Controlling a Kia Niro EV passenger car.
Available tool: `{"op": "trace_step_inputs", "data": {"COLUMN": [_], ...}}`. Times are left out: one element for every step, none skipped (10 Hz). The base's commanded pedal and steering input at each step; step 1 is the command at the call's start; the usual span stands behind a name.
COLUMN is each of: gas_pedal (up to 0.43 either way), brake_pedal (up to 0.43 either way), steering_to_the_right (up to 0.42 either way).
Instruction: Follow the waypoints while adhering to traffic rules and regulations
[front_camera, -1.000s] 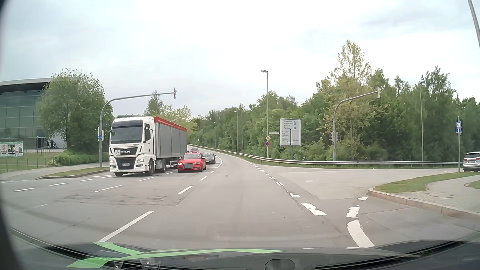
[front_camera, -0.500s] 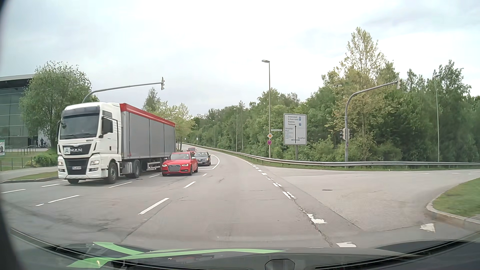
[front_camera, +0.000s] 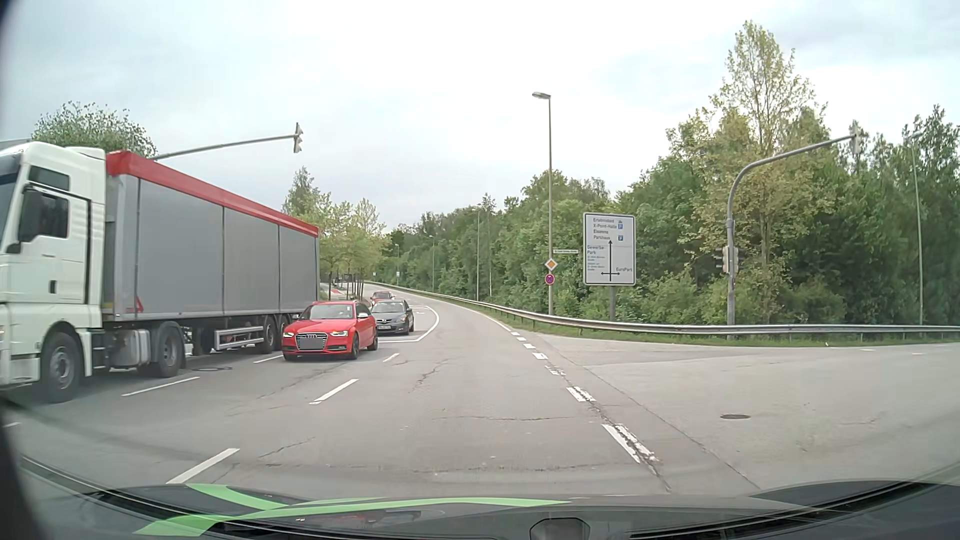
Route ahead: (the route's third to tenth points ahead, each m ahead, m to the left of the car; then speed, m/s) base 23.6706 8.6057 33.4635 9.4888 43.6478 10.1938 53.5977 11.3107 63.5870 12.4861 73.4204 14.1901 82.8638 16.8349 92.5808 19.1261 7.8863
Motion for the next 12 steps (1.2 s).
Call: {"op": "trace_step_inputs", "data": {"gas_pedal": [0.098,0.098,0.098,0.087,0.087,0.087,0.087,0.087,0.087,0.087,0.087,0.087], "brake_pedal": [0.000,0.000,0.000,0.000,0.000,0.000,0.000,0.000,0.000,0.000,0.000,0.000], "steering_to_the_right": [-0.021,-0.023,-0.024,-0.025,-0.027,-0.028,-0.030,-0.031,-0.030,-0.030,-0.027,-0.024]}}
